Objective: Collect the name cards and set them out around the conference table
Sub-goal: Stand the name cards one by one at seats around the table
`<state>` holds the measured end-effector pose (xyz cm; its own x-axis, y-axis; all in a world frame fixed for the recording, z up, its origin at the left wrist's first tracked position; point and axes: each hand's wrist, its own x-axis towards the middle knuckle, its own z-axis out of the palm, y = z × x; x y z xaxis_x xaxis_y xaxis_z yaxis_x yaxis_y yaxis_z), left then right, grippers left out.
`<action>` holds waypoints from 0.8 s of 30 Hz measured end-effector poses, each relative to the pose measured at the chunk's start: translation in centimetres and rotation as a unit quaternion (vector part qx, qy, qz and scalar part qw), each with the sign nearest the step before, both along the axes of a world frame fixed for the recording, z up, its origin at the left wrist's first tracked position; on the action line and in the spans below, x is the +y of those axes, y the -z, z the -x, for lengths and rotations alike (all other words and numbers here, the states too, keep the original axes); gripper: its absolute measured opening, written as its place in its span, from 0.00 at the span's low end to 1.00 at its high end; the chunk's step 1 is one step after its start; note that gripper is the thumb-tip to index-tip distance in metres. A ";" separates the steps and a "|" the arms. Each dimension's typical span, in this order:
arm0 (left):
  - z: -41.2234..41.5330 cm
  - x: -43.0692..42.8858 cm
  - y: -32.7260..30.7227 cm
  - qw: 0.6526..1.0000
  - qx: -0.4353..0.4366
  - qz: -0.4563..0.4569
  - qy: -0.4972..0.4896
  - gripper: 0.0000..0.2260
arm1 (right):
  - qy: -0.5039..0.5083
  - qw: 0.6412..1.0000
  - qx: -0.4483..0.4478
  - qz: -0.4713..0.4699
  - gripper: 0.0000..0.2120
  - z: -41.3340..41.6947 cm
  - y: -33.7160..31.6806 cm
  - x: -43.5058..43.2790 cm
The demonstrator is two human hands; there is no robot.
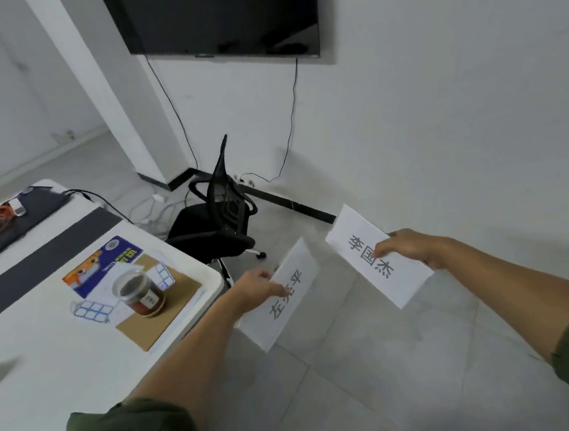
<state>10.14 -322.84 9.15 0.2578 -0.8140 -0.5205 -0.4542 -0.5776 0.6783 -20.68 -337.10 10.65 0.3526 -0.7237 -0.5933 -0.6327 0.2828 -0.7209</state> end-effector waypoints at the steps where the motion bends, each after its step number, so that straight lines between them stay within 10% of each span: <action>1: -0.7 -0.9 0.3 1.000 -0.002 0.000 -0.012 0.18 | -0.016 1.000 0.002 -0.001 0.13 -1.1 0.1 -1.9; 13: -18.0 -13.2 3.7 0.986 -0.012 -0.032 -0.162 0.18 | -0.204 0.978 -0.002 -0.050 0.31 -25.1 3.5 -22.3; 24: -31.7 -18.1 2.5 0.948 -0.031 -0.058 -0.310 0.24 | -0.345 0.937 -0.016 -0.053 0.18 -47.8 1.4 -32.9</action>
